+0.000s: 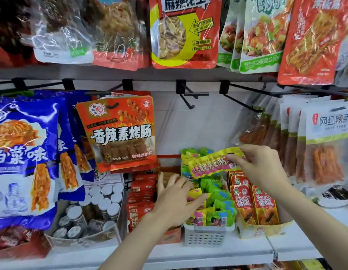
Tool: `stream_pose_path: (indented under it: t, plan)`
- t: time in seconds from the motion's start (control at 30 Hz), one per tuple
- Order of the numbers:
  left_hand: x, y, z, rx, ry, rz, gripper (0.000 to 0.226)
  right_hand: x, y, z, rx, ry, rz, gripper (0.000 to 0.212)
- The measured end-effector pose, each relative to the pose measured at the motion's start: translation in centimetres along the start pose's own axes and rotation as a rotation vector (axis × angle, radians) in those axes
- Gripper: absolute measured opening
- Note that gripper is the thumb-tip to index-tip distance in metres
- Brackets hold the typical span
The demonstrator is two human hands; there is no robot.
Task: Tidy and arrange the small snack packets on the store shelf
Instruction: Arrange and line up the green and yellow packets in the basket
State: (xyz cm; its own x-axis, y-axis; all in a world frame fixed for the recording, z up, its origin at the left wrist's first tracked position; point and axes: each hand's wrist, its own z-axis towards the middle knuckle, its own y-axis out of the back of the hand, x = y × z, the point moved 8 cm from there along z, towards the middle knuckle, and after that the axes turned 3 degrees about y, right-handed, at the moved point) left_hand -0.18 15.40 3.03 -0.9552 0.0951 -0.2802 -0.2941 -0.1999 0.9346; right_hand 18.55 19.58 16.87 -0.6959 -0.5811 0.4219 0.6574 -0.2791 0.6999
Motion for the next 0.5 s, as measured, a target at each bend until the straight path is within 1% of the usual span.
stream_pose_path:
  t: [0.07,0.1,0.3,0.37,0.43,0.5]
  plan:
    - [0.0,-0.2,0.0,0.057,-0.007,-0.046,0.078,1.4,-0.6,0.3,0.04,0.063,-0.012,0.013]
    - [0.0,-0.3,0.0,0.087,-0.006,-0.068,0.075,2.0,-1.2,0.5,0.081,0.089,-0.036,0.012]
    - [0.1,-0.5,-0.1,0.094,0.012,-0.108,0.066,3.8,-8.5,1.1,0.382,0.169,-0.241,0.024]
    - [0.3,-0.6,-0.2,0.08,0.019,-0.139,0.064,3.8,-10.8,1.4,0.469,0.135,-0.251,0.027]
    - [0.5,-0.8,-0.3,0.059,0.018,-0.181,0.06,3.2,-11.6,1.9,0.475,0.092,-0.235,0.03]
    - [0.7,-1.0,-0.5,0.046,0.014,-0.225,0.058,2.6,-11.8,2.1,0.517,0.067,-0.232,0.036]
